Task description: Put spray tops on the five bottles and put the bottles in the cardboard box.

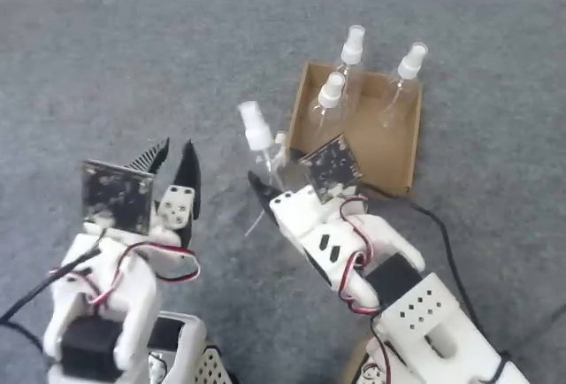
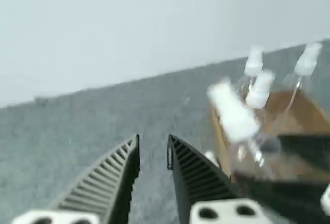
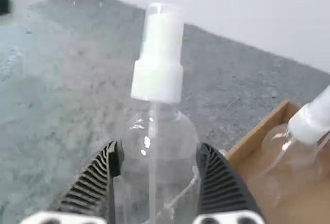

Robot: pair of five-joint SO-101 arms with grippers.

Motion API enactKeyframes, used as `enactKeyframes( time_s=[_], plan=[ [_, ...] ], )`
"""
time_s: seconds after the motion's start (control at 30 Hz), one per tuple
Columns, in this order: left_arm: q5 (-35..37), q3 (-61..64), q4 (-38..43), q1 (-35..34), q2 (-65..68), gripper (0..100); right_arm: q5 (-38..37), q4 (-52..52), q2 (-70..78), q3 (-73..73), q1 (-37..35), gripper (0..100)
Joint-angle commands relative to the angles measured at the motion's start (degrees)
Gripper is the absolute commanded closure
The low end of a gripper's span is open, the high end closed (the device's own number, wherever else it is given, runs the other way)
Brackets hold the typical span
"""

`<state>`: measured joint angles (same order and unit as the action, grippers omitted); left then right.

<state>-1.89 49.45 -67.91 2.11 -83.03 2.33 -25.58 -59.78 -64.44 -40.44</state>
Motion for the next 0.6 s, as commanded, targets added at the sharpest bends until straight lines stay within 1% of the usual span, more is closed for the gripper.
enactKeyframes(
  time_s=[0.0,0.1,0.2,0.33,0.4,0.5,0.57],
  plan=[
    [-0.62,6.81,2.46,0.53,-1.14,84,0.53,-1.98,3.47,11.25,1.19,99.3],
    [-0.62,10.24,2.20,2.99,-1.32,81,0.53,-1.80,11.03,17.23,1.19,99.3],
    [-0.62,13.41,2.37,5.01,-1.41,80,0.53,-2.07,18.95,24.70,1.19,99.3],
    [-0.53,14.64,2.46,5.54,-1.41,80,0.53,-3.21,27.12,32.70,0.92,99.3],
    [0.97,14.73,2.46,5.63,-1.41,79,0.53,-4.97,30.64,36.22,0.84,99.3],
    [2.99,14.73,2.46,5.63,-1.41,73,0.53,-6.55,33.89,40.00,0.75,99.3],
    [2.99,14.73,2.46,5.54,-1.41,69,0.53,-8.04,34.15,41.23,0.66,99.3]
  ],
)
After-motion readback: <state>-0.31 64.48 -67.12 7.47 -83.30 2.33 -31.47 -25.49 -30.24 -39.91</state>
